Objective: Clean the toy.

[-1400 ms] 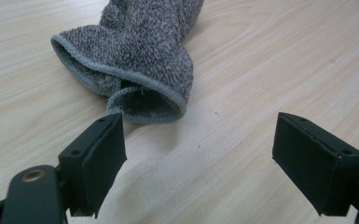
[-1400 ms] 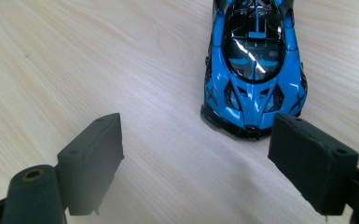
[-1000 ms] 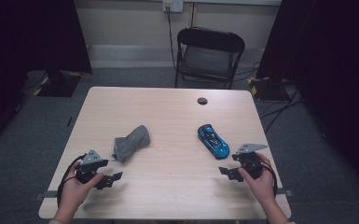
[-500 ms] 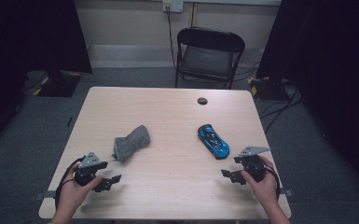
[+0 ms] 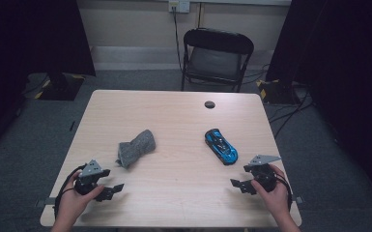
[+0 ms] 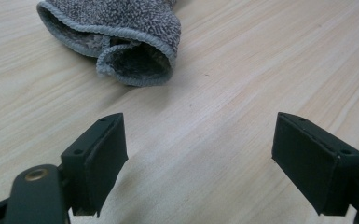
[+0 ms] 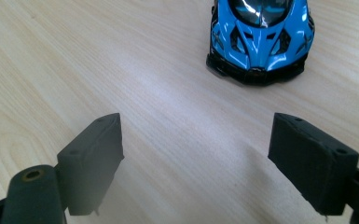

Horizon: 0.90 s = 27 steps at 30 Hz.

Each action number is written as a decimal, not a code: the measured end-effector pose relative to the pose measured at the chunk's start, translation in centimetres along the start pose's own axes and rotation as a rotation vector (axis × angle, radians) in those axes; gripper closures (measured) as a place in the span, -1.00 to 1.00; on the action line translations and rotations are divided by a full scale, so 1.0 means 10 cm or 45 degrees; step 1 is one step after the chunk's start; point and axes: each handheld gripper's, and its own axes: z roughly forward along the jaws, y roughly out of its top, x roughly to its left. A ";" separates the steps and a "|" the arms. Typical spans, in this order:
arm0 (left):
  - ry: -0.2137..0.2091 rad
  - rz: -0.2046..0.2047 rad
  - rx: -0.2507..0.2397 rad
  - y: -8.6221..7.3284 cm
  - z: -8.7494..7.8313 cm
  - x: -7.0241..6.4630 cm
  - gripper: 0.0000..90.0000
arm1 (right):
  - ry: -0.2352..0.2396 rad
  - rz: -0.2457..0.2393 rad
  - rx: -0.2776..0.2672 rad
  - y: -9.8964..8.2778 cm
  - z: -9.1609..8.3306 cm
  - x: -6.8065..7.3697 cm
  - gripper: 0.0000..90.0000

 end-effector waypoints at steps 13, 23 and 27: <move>-0.002 0.038 0.002 -0.08 -0.06 0.03 -0.62 | -0.014 -0.011 0.022 -0.15 -0.07 -0.02 -0.62; 0.007 0.020 0.003 -0.15 -0.11 0.06 -0.62 | -0.017 0.006 0.012 -0.23 -0.11 -0.06 -0.62; 0.016 0.019 0.008 -0.17 -0.13 0.07 -0.61 | -0.021 0.011 0.004 -0.28 -0.13 -0.08 -0.62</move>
